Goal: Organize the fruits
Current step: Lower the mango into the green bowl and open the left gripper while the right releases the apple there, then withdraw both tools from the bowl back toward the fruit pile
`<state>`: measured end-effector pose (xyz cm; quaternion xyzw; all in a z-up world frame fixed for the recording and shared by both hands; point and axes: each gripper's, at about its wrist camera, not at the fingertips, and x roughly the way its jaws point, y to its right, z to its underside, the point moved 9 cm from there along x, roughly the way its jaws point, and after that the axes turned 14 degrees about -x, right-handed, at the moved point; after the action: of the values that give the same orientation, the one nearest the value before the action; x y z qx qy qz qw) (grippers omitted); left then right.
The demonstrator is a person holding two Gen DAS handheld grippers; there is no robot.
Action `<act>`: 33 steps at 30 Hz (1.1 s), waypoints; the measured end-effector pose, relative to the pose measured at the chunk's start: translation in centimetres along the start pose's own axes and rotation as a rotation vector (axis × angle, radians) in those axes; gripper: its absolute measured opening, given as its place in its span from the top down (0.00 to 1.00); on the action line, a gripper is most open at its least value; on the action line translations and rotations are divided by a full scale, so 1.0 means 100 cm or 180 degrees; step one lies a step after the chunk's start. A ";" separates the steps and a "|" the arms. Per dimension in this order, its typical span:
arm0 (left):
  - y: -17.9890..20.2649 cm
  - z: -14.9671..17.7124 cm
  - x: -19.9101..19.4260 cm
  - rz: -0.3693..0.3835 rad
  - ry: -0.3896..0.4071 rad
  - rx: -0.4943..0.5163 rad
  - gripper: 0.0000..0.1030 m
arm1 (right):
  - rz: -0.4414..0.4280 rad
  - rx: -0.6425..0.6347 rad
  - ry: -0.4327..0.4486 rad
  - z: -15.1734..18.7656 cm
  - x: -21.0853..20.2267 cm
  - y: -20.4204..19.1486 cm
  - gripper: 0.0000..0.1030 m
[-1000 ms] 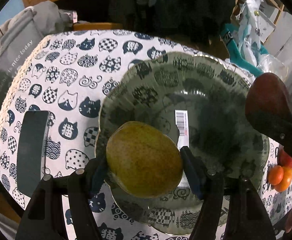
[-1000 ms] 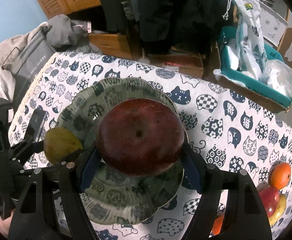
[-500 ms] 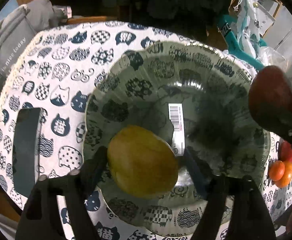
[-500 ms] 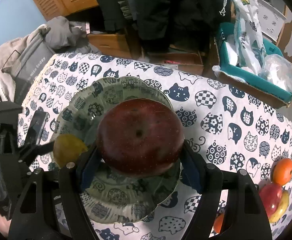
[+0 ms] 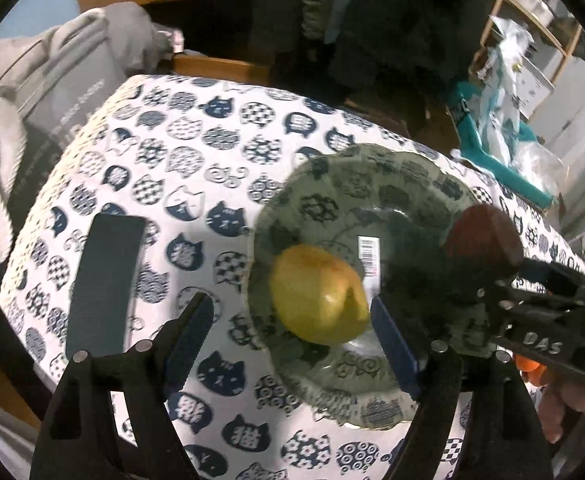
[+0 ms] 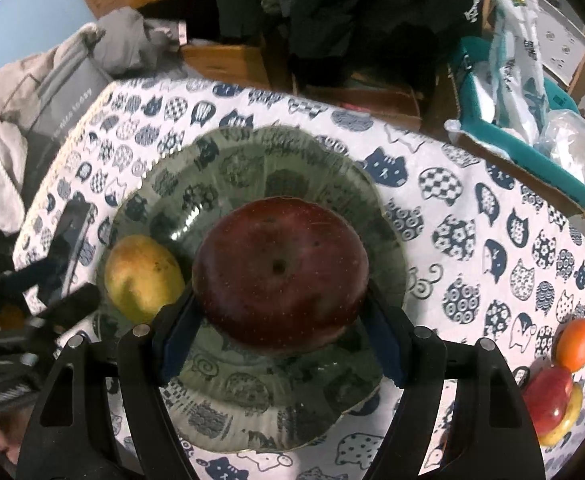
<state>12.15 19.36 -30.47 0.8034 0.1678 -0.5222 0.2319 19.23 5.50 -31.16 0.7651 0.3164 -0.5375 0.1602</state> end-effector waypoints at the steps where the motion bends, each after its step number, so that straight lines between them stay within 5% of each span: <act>1: -0.004 0.001 -0.002 -0.0002 0.0006 -0.0034 0.20 | -0.0002 -0.0021 -0.0030 0.001 0.003 -0.003 0.26; 15: -0.026 0.005 -0.003 -0.0093 -0.0004 -0.0114 0.20 | 0.0023 -0.0253 -0.0412 0.018 0.037 -0.030 0.26; 23: -0.027 0.003 -0.010 -0.0051 0.0012 -0.0169 0.20 | 0.0037 -0.0208 -0.0092 0.000 0.006 -0.027 0.20; 33: 0.003 -0.002 -0.048 0.0177 0.0219 -0.0081 0.20 | 0.0280 -0.0133 0.0518 -0.023 -0.082 -0.012 0.20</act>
<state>10.56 19.09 -25.93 0.8222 0.1598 -0.4854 0.2506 18.32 5.22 -22.63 0.8158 0.3056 -0.4593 0.1733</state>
